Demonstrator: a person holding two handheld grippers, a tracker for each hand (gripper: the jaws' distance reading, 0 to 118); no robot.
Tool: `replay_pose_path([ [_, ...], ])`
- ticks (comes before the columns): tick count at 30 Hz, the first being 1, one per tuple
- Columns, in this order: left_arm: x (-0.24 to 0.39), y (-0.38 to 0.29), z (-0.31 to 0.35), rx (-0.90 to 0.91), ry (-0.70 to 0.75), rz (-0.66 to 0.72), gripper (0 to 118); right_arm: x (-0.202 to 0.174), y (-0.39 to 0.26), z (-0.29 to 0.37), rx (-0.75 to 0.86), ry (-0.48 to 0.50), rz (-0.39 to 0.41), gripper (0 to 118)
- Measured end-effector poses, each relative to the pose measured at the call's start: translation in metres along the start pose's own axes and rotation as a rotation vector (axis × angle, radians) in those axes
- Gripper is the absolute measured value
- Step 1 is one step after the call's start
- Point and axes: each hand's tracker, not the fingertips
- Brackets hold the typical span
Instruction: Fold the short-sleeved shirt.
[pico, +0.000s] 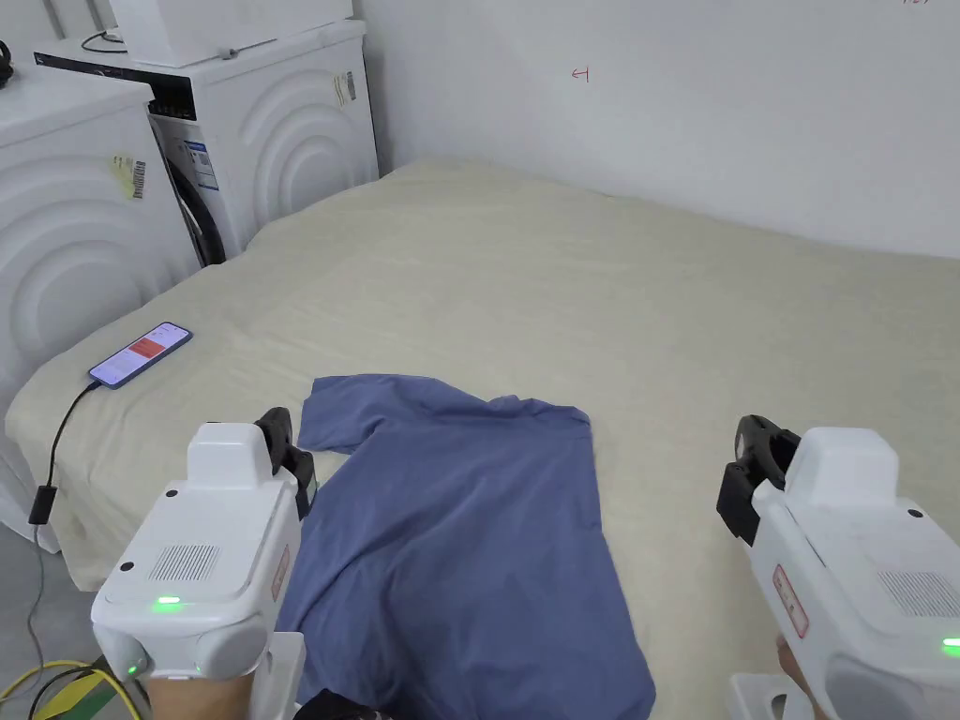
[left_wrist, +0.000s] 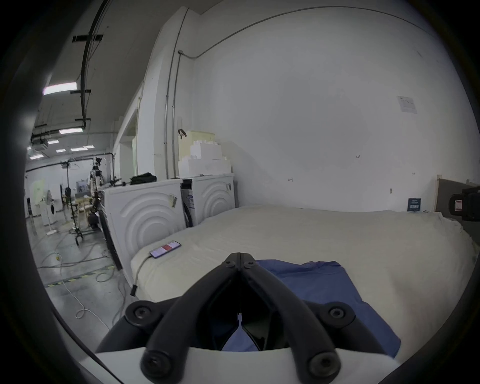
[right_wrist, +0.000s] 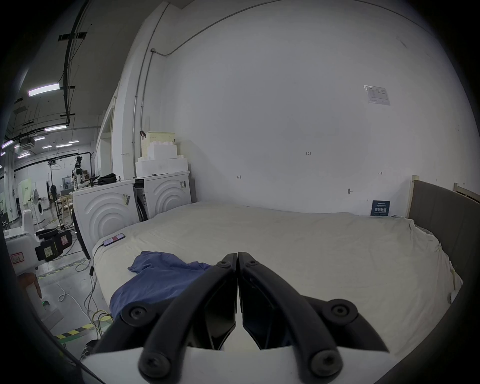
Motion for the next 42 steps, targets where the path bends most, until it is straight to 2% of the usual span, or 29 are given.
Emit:
replay_pose_path([
  [3, 0.006, 0.001, -0.015, -0.059, -0.055, 0.013, 0, 0.006, 0.000, 0.000, -0.002, -0.015, 0.004, 0],
  [7, 0.014, -0.001, -0.046, -0.159, -0.134, 0.099, 0, 0.013, -0.001, -0.004, -0.015, -0.035, 0.019, 0],
  [11, 0.027, -0.010, -0.087, -0.320, -0.179, 0.113, 0, 0.017, -0.003, -0.008, -0.032, -0.055, 0.025, 0],
  [14, 0.040, -0.024, -0.120, -0.451, -0.201, 0.083, 9, 0.023, -0.008, -0.015, -0.051, -0.068, 0.031, 0],
  [15, 0.043, -0.028, -0.129, -0.473, -0.206, 0.076, 18, 0.025, -0.010, -0.017, -0.057, -0.072, 0.033, 0],
  [16, 0.048, -0.034, -0.142, -0.543, -0.220, 0.062, 33, 0.027, -0.012, -0.020, -0.065, -0.076, 0.033, 0],
  [17, 0.052, -0.039, -0.153, -0.592, -0.220, 0.053, 64, 0.028, -0.014, -0.022, -0.071, -0.080, 0.033, 0],
  [19, 0.061, -0.050, -0.173, -0.688, -0.187, 0.024, 101, 0.031, -0.017, -0.025, -0.083, -0.088, 0.034, 0],
  [20, 0.064, -0.057, -0.183, -0.729, -0.183, 0.019, 113, 0.033, -0.020, -0.027, -0.091, -0.093, 0.034, 0],
  [21, 0.066, -0.063, -0.190, -0.755, -0.182, 0.019, 113, 0.035, -0.021, -0.029, -0.096, -0.096, 0.034, 0],
  [24, 0.070, -0.080, -0.207, -0.777, -0.193, 0.011, 113, 0.041, -0.027, -0.034, -0.116, -0.110, 0.033, 0],
  [30, 0.083, -0.114, -0.229, -0.905, -0.226, -0.103, 112, 0.053, -0.039, -0.040, -0.159, -0.137, 0.029, 0],
  [31, 0.087, -0.120, -0.231, -0.933, -0.219, -0.123, 106, 0.055, -0.041, -0.041, -0.165, -0.141, 0.027, 0],
  [32, 0.091, -0.124, -0.230, -0.951, -0.216, -0.138, 89, 0.056, -0.042, -0.041, -0.170, -0.144, 0.026, 0],
  [33, 0.092, -0.124, -0.227, -0.935, -0.250, -0.110, 86, 0.058, -0.043, -0.041, -0.175, -0.146, 0.025, 0],
  [34, 0.095, -0.119, -0.220, -0.891, -0.207, -0.118, 80, 0.059, -0.044, -0.041, -0.178, -0.148, 0.024, 0],
  [36, 0.097, -0.117, -0.220, -0.904, -0.258, -0.120, 59, 0.059, -0.044, -0.040, -0.181, -0.151, 0.023, 0],
  [37, 0.099, -0.115, -0.218, -0.899, -0.265, -0.143, 48, 0.060, -0.044, -0.039, -0.181, -0.152, 0.021, 0],
  [38, 0.100, -0.113, -0.217, -0.894, -0.274, -0.159, 27, 0.061, -0.043, -0.038, -0.181, -0.151, 0.018, 0],
  [39, 0.099, -0.111, -0.217, -0.891, -0.277, -0.155, 12, 0.061, -0.042, -0.036, -0.178, -0.151, 0.015, 0],
  [40, 0.096, -0.110, -0.217, -0.886, -0.284, -0.151, 1, 0.062, -0.041, -0.034, -0.172, -0.151, 0.014, 0],
  [42, 0.092, -0.105, -0.211, -0.884, -0.294, -0.089, 0, 0.063, -0.038, -0.030, -0.163, -0.151, 0.011, 0],
])
